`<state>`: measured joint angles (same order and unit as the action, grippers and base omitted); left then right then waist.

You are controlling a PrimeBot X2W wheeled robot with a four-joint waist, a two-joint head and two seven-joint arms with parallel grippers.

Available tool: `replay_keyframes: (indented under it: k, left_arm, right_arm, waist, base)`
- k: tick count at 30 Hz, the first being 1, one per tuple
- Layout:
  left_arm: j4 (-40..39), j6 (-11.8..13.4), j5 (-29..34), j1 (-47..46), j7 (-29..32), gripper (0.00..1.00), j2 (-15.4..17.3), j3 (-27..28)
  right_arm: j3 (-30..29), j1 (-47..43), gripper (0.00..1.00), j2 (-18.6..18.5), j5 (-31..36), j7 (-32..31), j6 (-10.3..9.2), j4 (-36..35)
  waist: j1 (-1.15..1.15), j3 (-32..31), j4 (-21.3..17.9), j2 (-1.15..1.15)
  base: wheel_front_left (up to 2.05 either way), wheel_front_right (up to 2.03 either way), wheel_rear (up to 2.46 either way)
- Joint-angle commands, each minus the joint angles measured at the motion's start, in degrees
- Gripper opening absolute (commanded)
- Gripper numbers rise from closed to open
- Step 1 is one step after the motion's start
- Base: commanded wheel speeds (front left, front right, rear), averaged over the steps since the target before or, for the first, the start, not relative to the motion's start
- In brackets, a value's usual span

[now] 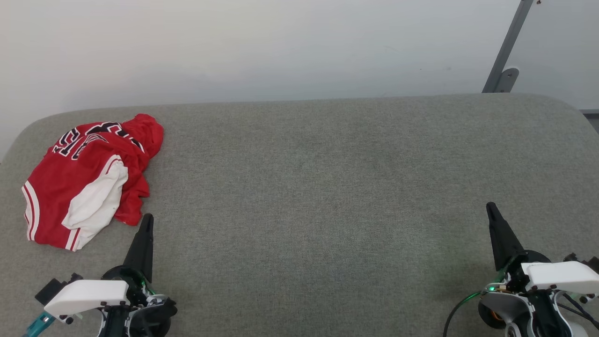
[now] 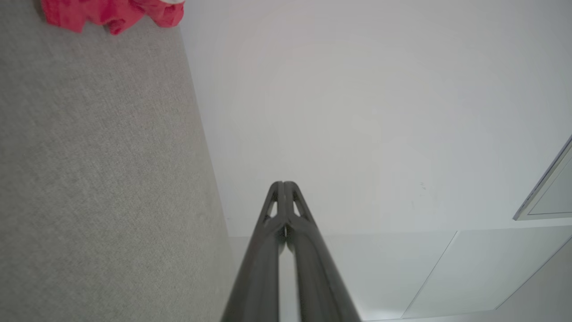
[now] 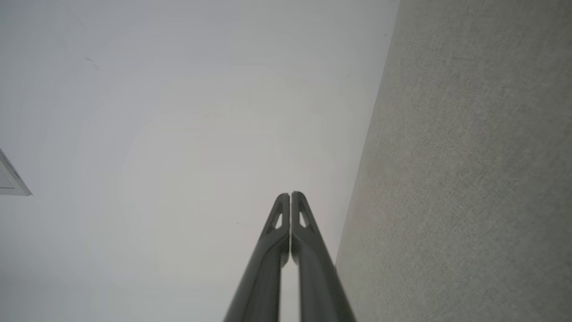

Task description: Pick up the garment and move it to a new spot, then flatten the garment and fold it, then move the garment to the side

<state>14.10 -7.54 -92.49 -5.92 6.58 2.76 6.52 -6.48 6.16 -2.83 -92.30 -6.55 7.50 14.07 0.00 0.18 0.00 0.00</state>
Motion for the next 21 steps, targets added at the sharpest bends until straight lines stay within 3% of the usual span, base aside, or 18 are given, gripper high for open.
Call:
replay_keyframes:
  k: [1,21]
  left_arm:
    - [-0.03,0.12,0.19,-0.81,0.03,0.00,0.09,0.03]
    - [-0.03,0.12,0.19,-0.80,0.03,0.00,0.09,0.03]
  right_arm:
    - [-0.02,0.22,0.00,-0.11,-0.22,0.00,-0.02,0.02]
    - [-0.03,0.22,0.00,-0.11,-0.22,-0.01,-0.02,0.02]
  waist:
    - [0.00,0.00,0.00,0.00]
    - [0.00,0.00,0.00,0.00]
  base:
    - [0.00,0.00,0.00]
    - [0.00,0.00,0.00]
